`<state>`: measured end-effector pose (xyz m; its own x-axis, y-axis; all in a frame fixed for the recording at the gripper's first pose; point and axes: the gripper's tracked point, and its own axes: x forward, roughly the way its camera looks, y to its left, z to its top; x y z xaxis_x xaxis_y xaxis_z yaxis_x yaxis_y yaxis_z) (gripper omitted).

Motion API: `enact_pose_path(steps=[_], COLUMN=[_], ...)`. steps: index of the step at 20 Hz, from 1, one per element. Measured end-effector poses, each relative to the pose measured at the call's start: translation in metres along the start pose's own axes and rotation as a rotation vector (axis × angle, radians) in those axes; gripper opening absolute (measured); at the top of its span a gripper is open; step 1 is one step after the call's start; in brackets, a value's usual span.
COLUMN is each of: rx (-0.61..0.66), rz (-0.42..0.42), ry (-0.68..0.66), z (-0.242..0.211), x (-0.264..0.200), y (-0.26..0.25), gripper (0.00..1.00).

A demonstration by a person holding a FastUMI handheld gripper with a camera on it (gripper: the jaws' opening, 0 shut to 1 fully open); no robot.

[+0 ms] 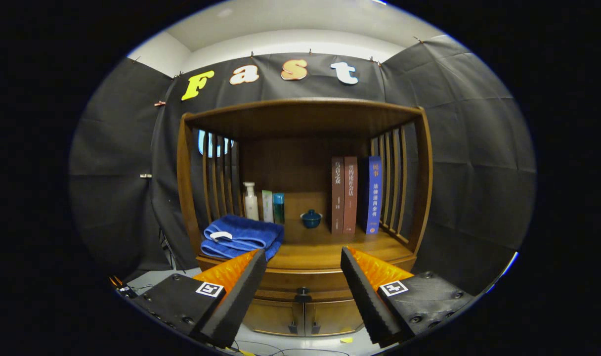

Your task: Pull open the drawer, take out the items inside it, and place them on the countertop above the cabinet.

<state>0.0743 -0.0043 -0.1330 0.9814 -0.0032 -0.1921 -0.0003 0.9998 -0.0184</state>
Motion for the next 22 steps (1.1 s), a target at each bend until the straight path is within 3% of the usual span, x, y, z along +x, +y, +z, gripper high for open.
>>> enact_pose_path(steps=[16, 22], rx=[-0.003, -0.006], rz=[-0.023, -0.029], ry=[0.293, 0.370], z=[-0.172, -0.205], x=[0.108, 0.128], y=[-0.004, -0.009], gripper=[0.99, 0.90])
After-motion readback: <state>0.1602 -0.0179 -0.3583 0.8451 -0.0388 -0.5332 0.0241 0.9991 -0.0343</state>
